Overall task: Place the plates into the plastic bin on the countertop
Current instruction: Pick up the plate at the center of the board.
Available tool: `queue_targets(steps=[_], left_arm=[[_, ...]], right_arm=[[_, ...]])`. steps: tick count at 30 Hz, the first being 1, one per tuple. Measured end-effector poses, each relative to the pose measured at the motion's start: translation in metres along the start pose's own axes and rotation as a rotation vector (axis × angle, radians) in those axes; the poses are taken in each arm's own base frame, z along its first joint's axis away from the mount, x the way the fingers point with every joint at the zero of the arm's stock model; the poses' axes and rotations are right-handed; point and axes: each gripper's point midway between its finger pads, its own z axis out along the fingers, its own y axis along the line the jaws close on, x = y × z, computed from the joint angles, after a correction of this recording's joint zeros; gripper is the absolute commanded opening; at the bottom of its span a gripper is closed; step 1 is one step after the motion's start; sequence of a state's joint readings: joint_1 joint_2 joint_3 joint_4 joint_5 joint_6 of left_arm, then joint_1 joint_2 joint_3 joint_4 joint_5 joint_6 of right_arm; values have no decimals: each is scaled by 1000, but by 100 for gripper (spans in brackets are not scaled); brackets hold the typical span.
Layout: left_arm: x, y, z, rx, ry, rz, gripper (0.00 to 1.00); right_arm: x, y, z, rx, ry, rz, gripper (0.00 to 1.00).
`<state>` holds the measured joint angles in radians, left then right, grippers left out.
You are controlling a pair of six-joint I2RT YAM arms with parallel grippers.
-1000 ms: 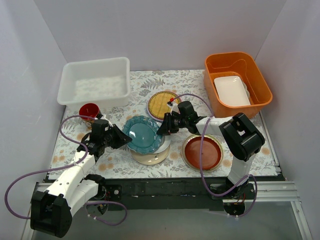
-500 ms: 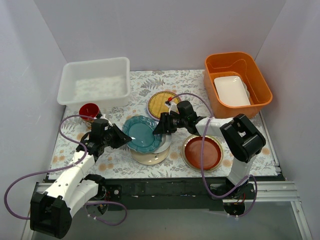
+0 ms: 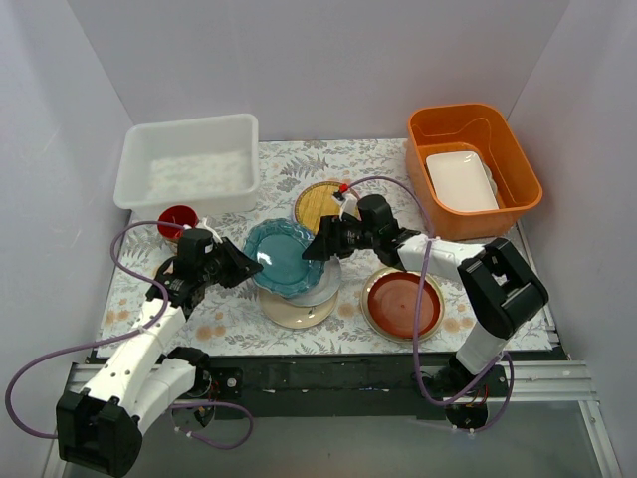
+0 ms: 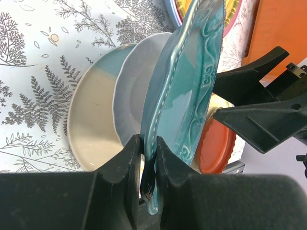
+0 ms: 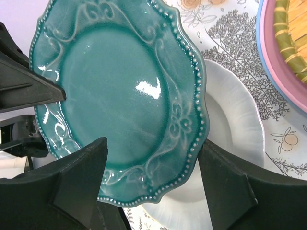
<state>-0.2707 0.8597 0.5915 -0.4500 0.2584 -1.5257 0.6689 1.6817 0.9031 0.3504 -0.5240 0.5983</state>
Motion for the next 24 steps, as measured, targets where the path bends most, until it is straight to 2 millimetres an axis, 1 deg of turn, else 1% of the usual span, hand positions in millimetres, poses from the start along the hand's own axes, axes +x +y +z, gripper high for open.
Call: queue_targets(steps=[3,8,12,15,20,24], left_arm=[[-2,-3,-2,9,-6,4,0],[0,-2,-2,1,1,2,0],[1,-2,-2,-1,2,2,0],[0,-3,-2,1,1,3,0],[-8,-13,-5,17,-15,11,0],[-19,-26,-6,31,-37,22,0]], right_arm=[[-3,3,-2,3,-10,-8,86],[0,3,0,10,-5,-8,88],[2,4,-1,22,-1,-7,92],[2,4,-3,38,-3,-6,93],[-3,3,-11,59,-25,-2,93],[-5,-6,-22,89,-50,14,96]])
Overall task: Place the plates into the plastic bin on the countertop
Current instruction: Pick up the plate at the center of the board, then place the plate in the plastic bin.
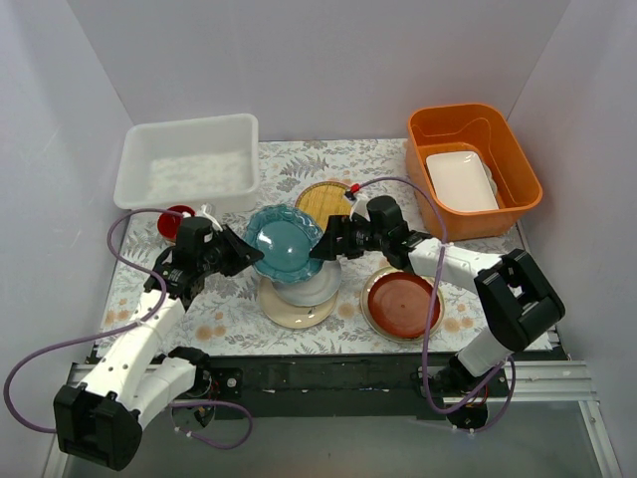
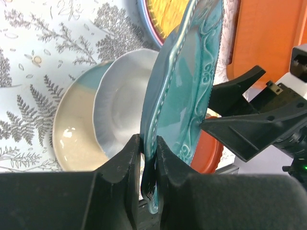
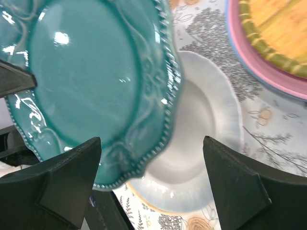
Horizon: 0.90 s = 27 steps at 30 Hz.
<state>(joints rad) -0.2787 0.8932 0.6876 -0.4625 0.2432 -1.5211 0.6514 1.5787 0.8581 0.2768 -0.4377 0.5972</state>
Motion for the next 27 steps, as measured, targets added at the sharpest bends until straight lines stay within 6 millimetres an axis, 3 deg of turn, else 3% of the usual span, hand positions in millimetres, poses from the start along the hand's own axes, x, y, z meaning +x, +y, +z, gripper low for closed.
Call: queue_targets(steps=[9,27], left_arm=[[-19,-5,13,-35,-10,15,0],[-95,-32,42,-9,-39,-9,0]], right_arm=[[-12,-14,-20,38,-50,25,97],[-16,-26,-29,51,-58,49,97]])
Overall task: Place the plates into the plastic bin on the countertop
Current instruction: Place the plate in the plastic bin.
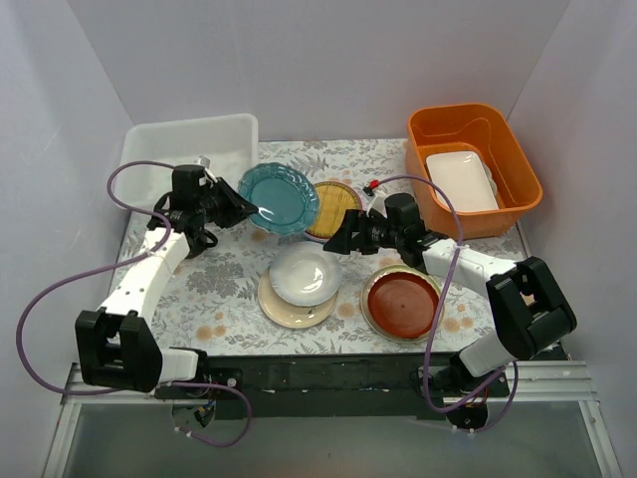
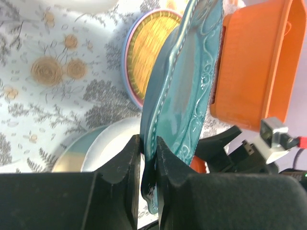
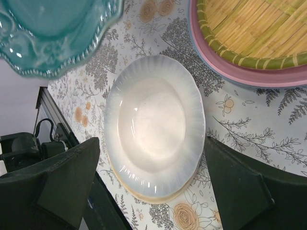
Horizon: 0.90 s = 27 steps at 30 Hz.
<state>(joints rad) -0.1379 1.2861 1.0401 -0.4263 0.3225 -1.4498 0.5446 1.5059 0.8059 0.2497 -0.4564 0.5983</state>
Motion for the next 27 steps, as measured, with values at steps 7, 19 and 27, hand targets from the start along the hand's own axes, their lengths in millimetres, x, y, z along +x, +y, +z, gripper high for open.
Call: queue_targets(steps=[7,19,27], left_arm=[[-44,-19,15,47,-19,-22,0],[-94,-25,30,82,-60,-84,0],[-125,-10,45,47,-97,-141,0]], right_arm=[[-2,-5,-3,3,1,12,97],[-5,-10,-6,4,-1,21,96],[1,-16,-3,7,23,39,96]])
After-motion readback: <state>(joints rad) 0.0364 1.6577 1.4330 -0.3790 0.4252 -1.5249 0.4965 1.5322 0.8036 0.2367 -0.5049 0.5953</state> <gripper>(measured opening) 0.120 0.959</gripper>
